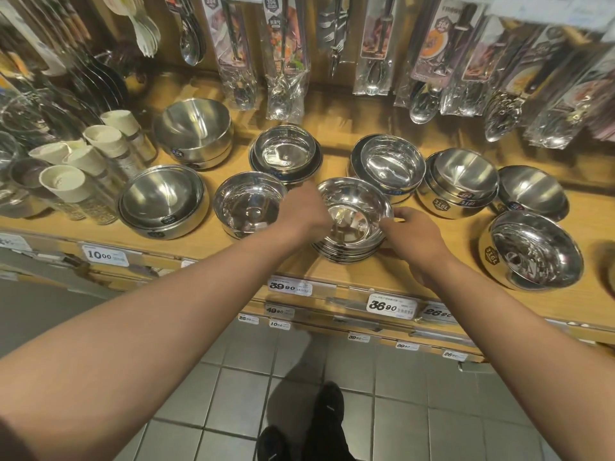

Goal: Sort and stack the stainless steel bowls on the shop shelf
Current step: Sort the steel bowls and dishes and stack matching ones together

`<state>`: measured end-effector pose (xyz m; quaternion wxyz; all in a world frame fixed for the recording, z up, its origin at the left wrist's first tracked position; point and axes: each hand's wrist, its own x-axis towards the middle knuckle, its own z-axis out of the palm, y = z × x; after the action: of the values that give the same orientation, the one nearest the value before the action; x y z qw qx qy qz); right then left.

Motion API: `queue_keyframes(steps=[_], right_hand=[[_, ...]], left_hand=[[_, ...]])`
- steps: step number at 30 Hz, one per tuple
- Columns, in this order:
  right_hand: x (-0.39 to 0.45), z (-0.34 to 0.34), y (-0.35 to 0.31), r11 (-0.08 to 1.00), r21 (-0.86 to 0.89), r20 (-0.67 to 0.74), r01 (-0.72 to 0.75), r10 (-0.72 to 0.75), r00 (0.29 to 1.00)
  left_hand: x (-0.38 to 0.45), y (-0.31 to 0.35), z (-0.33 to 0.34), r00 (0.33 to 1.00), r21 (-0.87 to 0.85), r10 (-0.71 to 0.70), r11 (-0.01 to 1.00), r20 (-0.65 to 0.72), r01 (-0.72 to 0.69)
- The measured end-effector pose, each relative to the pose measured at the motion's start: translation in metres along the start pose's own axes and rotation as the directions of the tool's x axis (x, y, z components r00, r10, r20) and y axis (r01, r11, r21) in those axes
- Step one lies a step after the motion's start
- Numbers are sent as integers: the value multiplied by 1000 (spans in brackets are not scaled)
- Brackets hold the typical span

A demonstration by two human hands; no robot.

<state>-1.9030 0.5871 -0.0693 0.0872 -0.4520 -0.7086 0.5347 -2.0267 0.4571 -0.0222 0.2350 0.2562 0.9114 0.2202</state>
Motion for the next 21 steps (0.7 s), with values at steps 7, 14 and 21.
queue_keyframes(steps=[7, 14, 21], right_hand=[[-18, -21, -1, 997, 32, 19, -72, 72, 997], [-57, -75, -8, 995, 101, -88, -11, 20, 996], [-44, -120, -10, 989, 148, -75, 15, -3, 997]], left_hand=[[-15, -1, -4, 997, -64, 48, 997, 68, -44], [-39, 6, -33, 975, -56, 192, 978, -107, -199], [-36, 46, -35, 982, -132, 168, 975, -86, -179]])
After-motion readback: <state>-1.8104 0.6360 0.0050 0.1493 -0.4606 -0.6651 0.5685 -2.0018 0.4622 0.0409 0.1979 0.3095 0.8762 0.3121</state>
